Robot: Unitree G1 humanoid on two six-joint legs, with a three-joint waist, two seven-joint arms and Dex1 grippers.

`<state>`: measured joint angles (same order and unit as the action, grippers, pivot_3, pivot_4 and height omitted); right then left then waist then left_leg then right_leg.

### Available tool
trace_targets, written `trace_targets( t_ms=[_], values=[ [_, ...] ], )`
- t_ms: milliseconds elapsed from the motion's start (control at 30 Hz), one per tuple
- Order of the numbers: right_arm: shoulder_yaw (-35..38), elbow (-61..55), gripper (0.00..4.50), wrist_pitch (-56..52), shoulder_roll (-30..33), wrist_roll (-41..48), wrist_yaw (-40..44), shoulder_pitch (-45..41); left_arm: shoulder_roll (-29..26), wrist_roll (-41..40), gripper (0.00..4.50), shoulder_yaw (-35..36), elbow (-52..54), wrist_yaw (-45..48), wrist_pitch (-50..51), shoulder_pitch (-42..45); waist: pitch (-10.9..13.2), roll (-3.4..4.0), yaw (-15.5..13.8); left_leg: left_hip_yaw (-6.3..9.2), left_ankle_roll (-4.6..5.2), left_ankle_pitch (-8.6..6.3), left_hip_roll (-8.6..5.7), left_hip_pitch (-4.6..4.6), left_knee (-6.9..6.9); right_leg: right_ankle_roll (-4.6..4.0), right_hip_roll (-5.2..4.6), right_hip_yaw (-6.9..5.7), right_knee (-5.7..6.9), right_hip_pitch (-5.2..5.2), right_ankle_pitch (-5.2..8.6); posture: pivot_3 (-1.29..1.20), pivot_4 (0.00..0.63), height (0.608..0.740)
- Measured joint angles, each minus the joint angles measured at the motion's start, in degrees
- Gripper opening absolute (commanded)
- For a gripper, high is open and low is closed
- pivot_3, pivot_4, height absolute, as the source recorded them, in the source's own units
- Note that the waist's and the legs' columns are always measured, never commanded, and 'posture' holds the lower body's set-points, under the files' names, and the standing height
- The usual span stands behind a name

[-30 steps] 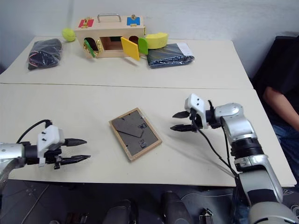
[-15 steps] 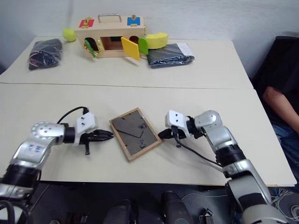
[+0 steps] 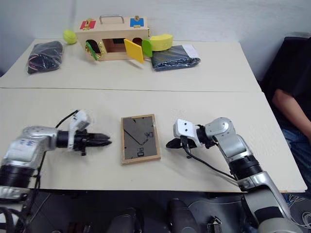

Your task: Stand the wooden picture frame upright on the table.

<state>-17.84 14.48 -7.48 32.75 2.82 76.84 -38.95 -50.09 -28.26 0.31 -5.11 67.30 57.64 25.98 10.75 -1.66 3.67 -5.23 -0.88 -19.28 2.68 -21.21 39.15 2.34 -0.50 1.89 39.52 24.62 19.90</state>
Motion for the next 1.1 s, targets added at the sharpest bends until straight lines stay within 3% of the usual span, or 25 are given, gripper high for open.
trace_targets(
  t_ms=[200, 467, 567, 767, 900, 1067, 1100],
  values=[
    [-2.86, 0.89, 0.0, 6.73, 0.2, -3.23, 1.24, -1.63, 2.78, -11.1, 4.4, 3.65, 5.67, -3.43, 21.81, 0.63, 0.0, 0.0, -0.44, 0.03, 0.0, 0.0, -0.02, -0.01, 0.03, 0.0, 0.0, -0.02, 0.0, -0.02, 0.0, 0.0, 0.15, 0.74],
    [-4.94, 0.84, 0.0, 9.75, -0.75, -4.69, 2.43, -2.43, 12.72, -10.92, 4.45, 3.07, 8.71, -15.9, 27.42, 2.58, -0.18, 0.09, -0.69, 0.03, -0.04, 0.02, -0.04, 0.18, 0.11, 0.0, -0.02, 0.0, 0.02, -0.19, 0.0, 0.0, 0.15, 0.74],
    [-5.09, 0.84, 0.0, 9.76, -0.94, -5.03, 2.5, -2.43, 14.04, -10.92, 4.45, 3.14, 8.82, -17.33, 27.6, 2.85, -0.27, 0.17, -0.9, 0.04, -0.04, 0.02, -0.08, 0.27, 0.13, 0.01, -0.05, 0.0, 0.03, -0.28, 0.0, 0.0, 0.15, 0.74],
    [-6.46, 0.93, 0.0, 10.2, -2.38, -5.18, 2.51, -2.63, 23.69, -10.82, 4.45, 5.52, 3.49, -23.53, 29.48, 7.45, -0.28, 0.18, -1.94, 0.05, 0.01, -0.02, -0.09, 0.67, 0.12, 0.02, -0.04, -0.04, -0.09, -0.73, 0.0, 0.0, 0.15, 0.74],
    [-6.48, 1.24, 0.0, 11.25, -2.38, -5.13, 2.31, -2.62, 24.71, -10.93, 3.63, 7.59, 1.35, -25.89, 30.78, 8.34, -0.28, 0.17, -1.76, 0.05, -0.03, -0.01, -0.06, 0.7, 0.09, 0.02, -0.01, -0.03, -0.08, -0.72, 0.0, 0.0, 0.15, 0.74],
    [-6.47, 1.81, 0.0, 12.64, -2.2, -5.03, 1.71, -2.59, 23.16, -11.66, 2.05, 8.05, 0.96, -26.2, 30.89, 8.06, -0.27, 0.17, -1.12, 0.05, -0.07, 0.0, -0.04, 0.72, 0.05, 0.02, 0.0, -0.03, -0.07, -0.72, 0.0, 0.0, 0.15, 0.74],
    [-6.34, 1.84, 0.18, 12.46, -1.94, -4.88, 1.54, -2.54, 22.34, -12.47, 1.73, 8.37, 1.63, -25.65, 31.03, 7.85, -0.27, 0.17, -0.97, 0.05, -0.08, 0.01, -0.03, 0.72, 0.04, 0.02, 0.0, -0.03, -0.08, -0.72, 0.0, 0.0, 0.15, 0.74]
  ],
)
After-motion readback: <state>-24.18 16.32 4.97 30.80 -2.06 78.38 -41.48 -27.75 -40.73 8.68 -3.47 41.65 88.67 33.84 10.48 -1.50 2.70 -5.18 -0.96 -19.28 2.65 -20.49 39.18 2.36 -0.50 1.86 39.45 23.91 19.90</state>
